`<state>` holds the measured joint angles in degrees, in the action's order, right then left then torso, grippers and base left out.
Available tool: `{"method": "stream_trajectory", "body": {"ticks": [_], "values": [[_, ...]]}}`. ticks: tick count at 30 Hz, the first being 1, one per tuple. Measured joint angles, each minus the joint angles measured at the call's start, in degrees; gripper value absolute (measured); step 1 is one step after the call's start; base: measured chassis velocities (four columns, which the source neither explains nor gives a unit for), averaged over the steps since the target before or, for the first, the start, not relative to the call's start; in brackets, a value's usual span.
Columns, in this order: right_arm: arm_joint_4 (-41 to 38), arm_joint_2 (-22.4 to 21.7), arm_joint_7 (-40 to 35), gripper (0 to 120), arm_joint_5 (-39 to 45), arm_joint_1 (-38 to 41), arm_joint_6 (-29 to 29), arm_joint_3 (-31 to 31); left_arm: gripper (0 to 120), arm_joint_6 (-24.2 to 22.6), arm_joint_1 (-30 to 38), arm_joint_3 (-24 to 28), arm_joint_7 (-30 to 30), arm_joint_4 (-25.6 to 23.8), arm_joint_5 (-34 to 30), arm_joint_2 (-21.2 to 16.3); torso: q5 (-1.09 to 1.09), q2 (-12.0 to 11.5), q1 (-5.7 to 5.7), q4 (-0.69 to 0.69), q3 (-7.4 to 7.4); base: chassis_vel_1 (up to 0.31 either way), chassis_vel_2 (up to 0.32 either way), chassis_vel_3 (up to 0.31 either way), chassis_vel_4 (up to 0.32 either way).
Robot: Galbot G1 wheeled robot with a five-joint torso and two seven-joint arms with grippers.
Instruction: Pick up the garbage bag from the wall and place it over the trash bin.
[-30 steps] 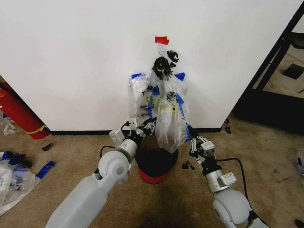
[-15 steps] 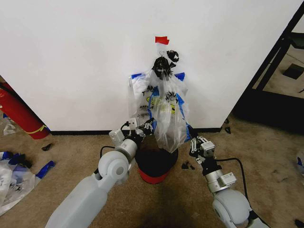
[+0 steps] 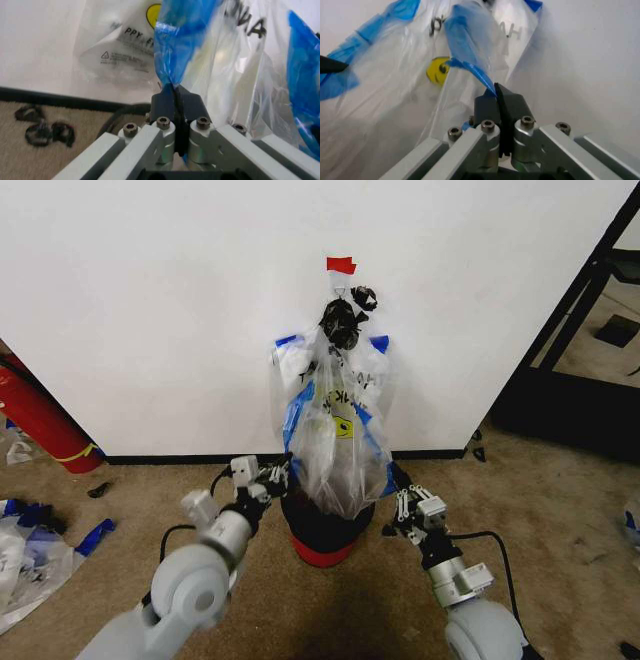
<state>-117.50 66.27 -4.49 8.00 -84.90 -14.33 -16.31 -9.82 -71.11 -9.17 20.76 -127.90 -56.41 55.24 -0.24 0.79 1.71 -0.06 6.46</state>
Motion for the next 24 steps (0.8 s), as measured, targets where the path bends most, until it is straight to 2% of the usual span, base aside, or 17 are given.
{"method": "stream_trajectory", "body": {"ticks": [6, 11, 19, 24], "values": [[0.3, 0.8, 0.4, 0, -0.6, -1.5, -0.6, 0.4, 0, 0.4, -4.1, -1.1, -0.1, -2.7, 2.1, -0.2, 0.00, 0.0, 0.00, 0.00, 0.00, 0.000, 0.000, 0.000, 0.000], [0.4, 1.2, 0.6, 0, -1.2, -3.2, -1.1, 0.3, 0, 0.8, -5.5, -1.1, -0.1, -3.0, 2.7, -0.5, 0.00, 0.0, 0.00, -0.02, 0.00, 0.000, 0.000, 0.000, 0.000], [5.2, 2.6, 0.6, 0, -0.2, -1.1, -1.3, 1.2, 0, 1.7, -4.3, 1.6, -0.3, 2.9, 4.0, 3.7, 0.00, 0.0, 0.00, 0.00, 0.01, 0.000, 0.000, 0.000, 0.000], [5.7, 3.0, 0.4, 0, 1.5, -1.6, -0.4, 1.4, 0, 1.3, -4.5, 2.0, 0.1, 3.3, 4.1, 4.2, 0.00, 0.0, 0.00, -0.01, 0.01, 0.000, 0.000, 0.000, 0.000]]}}
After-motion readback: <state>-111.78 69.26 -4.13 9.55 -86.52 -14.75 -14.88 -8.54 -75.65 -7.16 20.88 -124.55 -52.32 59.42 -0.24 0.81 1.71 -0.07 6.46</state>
